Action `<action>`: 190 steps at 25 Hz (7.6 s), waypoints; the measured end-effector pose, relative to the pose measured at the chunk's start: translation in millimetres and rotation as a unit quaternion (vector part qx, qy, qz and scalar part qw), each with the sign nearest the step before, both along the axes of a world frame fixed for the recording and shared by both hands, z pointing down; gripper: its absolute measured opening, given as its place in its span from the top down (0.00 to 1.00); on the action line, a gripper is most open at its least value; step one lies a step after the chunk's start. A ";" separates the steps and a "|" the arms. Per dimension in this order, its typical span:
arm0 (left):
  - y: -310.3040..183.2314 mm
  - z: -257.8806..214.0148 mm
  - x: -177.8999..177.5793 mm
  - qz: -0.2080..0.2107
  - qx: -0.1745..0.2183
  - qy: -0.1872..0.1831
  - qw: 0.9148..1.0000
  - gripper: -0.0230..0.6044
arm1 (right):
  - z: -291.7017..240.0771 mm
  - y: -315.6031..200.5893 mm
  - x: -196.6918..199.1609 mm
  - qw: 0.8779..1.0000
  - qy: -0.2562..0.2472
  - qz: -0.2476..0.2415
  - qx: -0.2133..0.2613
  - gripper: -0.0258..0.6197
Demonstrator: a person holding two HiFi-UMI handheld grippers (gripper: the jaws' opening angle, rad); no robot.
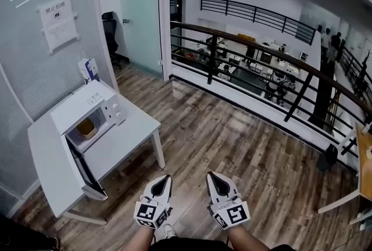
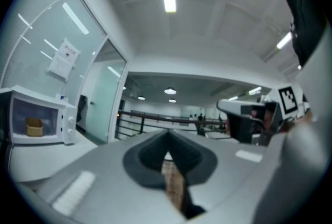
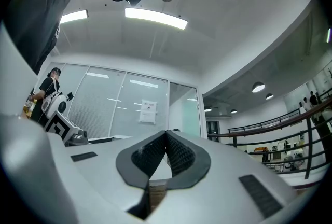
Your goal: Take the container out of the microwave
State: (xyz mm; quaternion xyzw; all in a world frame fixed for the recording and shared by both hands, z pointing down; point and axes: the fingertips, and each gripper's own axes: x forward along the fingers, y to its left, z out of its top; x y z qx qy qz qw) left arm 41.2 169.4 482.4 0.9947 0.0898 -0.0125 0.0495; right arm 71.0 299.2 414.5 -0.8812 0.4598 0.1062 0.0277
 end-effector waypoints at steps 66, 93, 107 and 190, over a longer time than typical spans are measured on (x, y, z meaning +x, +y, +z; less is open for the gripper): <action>-376.0 43.6 113.8 -0.357 -0.006 -0.064 0.932 0.96 | 29.8 -440.8 161.4 0.912 -0.004 -0.408 -0.035 0.96; -506.7 76.3 106.4 -0.425 -0.018 -0.080 0.902 0.96 | 54.6 -587.3 148.7 0.878 0.009 -0.470 -0.090 0.96; -533.2 127.9 101.3 -0.500 -0.046 -0.124 0.856 0.96 | 116.3 -611.7 145.2 0.841 -0.022 -0.519 -0.150 0.96; -473.2 62.1 40.5 -0.578 0.050 -0.087 0.810 0.25 | 61.8 -633.8 132.9 0.857 0.023 -0.509 -0.076 0.96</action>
